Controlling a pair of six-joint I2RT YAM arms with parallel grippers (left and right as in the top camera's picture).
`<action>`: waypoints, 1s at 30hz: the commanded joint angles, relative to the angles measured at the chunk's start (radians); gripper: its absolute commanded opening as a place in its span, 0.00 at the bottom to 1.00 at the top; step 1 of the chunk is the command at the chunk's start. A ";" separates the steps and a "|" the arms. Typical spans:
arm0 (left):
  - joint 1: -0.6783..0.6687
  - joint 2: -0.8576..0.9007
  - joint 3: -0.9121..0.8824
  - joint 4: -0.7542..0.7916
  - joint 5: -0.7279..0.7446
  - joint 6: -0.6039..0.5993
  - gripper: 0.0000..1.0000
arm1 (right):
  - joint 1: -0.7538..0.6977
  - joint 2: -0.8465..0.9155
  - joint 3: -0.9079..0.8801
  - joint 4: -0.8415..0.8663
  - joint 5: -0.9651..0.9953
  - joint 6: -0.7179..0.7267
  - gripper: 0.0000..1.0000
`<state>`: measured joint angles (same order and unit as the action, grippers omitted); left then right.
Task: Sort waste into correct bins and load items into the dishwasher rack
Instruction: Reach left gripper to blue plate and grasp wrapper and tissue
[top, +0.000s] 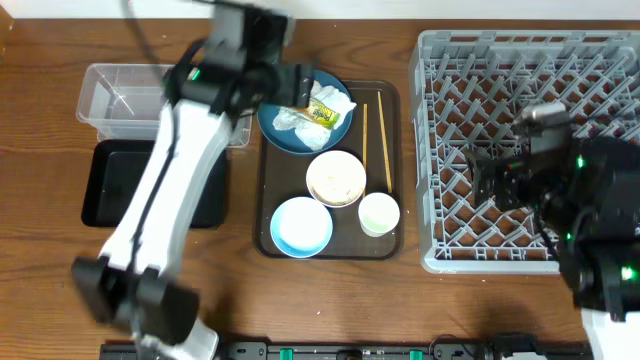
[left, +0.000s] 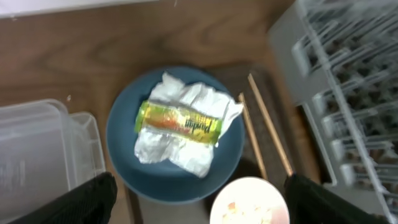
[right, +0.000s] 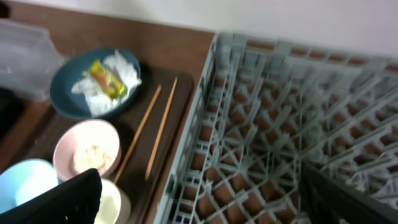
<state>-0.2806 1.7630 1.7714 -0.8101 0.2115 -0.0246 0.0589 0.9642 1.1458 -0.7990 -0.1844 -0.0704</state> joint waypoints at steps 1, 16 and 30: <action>-0.024 0.123 0.134 -0.046 -0.063 -0.002 0.89 | -0.010 0.050 0.051 -0.028 -0.011 -0.006 0.99; -0.040 0.433 0.144 0.095 -0.050 -0.073 0.89 | -0.010 0.155 0.049 -0.130 -0.097 -0.006 0.99; -0.066 0.579 0.143 0.164 -0.152 -0.089 0.89 | -0.010 0.159 0.049 -0.153 -0.097 -0.006 0.99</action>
<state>-0.3405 2.3196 1.8946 -0.6537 0.0860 -0.1047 0.0589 1.1194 1.1736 -0.9504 -0.2703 -0.0704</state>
